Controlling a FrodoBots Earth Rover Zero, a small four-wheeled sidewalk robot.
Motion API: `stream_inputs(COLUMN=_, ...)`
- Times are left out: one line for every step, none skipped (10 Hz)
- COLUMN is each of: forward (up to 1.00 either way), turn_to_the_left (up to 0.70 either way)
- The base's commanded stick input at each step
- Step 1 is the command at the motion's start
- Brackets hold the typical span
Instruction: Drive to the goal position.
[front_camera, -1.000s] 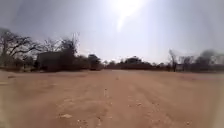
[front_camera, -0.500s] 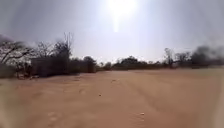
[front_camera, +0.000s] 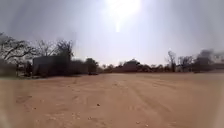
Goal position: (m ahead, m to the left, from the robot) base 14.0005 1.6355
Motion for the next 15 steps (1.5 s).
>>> stream_inputs(forward=1.00, turn_to_the_left=0.00)
stream_inputs(forward=1.00, turn_to_the_left=0.00)
stream_inputs(forward=1.00, turn_to_the_left=0.00)
stream_inputs(forward=1.00, turn_to_the_left=0.00)
stream_inputs(forward=1.00, turn_to_the_left=0.00)
stream_inputs(forward=1.00, turn_to_the_left=0.00)
stream_inputs(forward=1.00, turn_to_the_left=0.00)
stream_inputs(forward=1.00, turn_to_the_left=0.00)
stream_inputs(forward=1.00, turn_to_the_left=0.00)
stream_inputs(forward=1.00, turn_to_the_left=0.00)
stream_inputs(forward=1.00, turn_to_the_left=0.00)
stream_inputs(forward=1.00, turn_to_the_left=0.00)
stream_inputs(forward=1.00, turn_to_the_left=0.00)
stream_inputs(forward=1.00, turn_to_the_left=0.00)
stream_inputs(forward=1.00, turn_to_the_left=0.00)
